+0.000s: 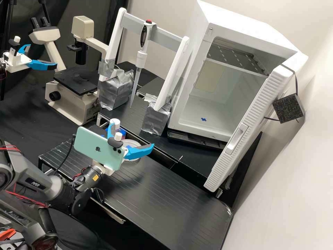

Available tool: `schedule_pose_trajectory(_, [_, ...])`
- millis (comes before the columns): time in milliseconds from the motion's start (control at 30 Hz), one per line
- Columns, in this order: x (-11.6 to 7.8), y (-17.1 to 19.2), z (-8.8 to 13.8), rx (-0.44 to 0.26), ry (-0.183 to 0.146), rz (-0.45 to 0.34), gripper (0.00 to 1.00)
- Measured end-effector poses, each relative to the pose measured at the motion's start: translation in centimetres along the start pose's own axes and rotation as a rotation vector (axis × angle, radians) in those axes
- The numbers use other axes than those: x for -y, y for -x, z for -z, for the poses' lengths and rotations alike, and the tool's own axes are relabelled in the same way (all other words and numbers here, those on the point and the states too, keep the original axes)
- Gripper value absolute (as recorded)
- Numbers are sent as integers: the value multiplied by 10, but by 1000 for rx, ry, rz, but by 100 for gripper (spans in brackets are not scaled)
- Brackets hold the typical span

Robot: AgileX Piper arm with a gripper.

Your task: Open the lid

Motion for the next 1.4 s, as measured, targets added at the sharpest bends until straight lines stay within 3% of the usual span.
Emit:
schedule_pose_trajectory(267, [12,-5,0,-10,-23,78,100])
schedule_pose_trajectory(533, [23,-9,-9,31,-37,139,100])
schedule_pose_trajectory(833, [16,-7,-19,74,-23,93,100])
schedule_pose_trajectory(1167, [9,-3,-10,26,-13,78,100])
schedule_pose_trajectory(1400, [13,-5,-16,54,-30,98,100])
